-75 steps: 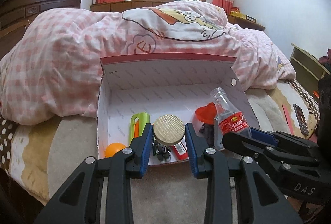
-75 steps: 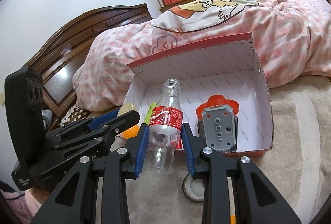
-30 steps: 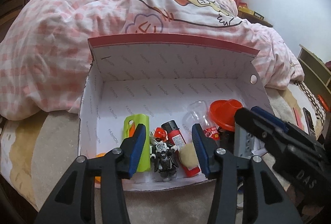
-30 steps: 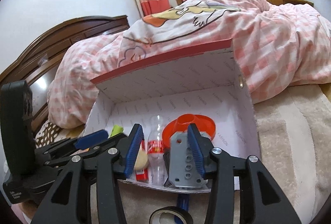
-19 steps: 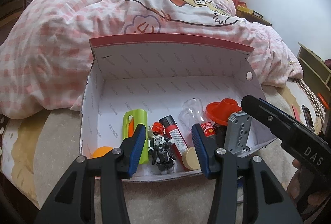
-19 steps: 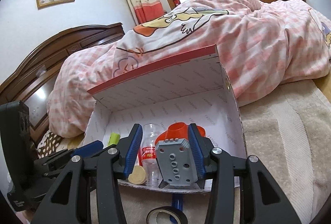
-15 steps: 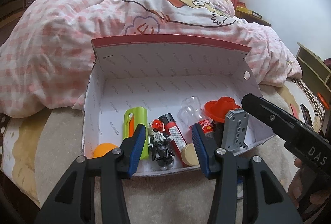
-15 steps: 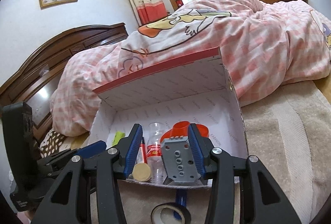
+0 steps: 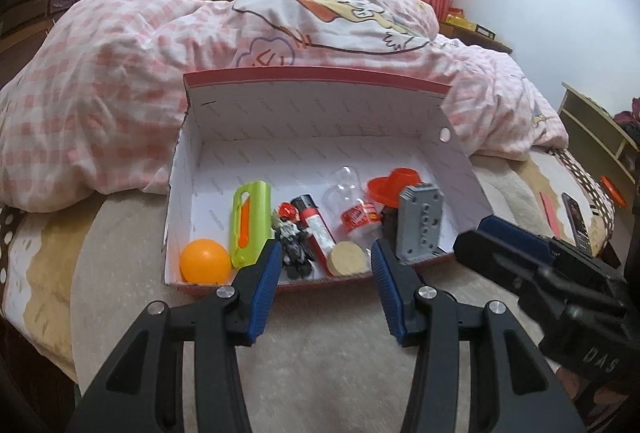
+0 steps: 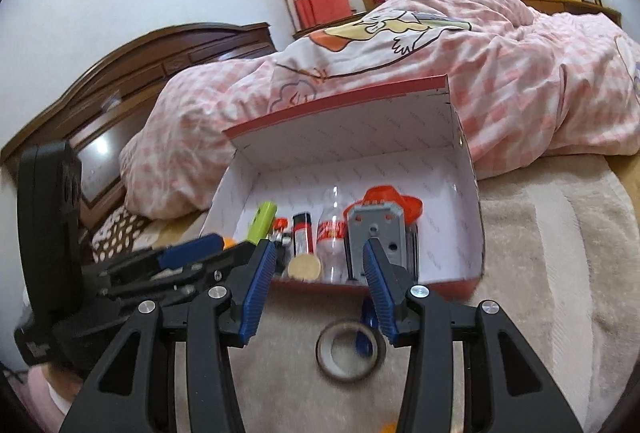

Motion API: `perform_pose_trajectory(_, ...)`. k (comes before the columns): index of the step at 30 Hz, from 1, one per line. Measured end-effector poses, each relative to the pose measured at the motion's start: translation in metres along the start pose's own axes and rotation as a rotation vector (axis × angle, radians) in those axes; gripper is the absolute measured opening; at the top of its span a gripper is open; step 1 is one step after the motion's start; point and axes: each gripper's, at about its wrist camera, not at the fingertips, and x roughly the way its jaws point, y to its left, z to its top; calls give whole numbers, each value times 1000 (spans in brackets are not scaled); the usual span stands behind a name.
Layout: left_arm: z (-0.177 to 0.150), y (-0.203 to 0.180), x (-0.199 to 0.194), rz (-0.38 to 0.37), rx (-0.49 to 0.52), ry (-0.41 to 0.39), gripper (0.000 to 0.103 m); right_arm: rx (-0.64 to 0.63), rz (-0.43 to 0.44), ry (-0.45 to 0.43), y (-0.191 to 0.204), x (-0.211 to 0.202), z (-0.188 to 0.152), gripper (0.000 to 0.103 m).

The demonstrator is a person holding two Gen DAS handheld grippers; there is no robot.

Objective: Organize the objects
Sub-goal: 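Withdraw both tools from the box toward the tape roll and wooden strip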

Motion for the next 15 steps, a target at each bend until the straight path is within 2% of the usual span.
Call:
perform_pose_trajectory(11, -25, -19, -15, -23, 31, 21, 46, -84, 2, 28, 6, -32, -38, 47)
perform_pose_trajectory(15, -33, -23, -13, -58, 25, 49, 46, -106, -13, 53, 3, -38, -52, 47)
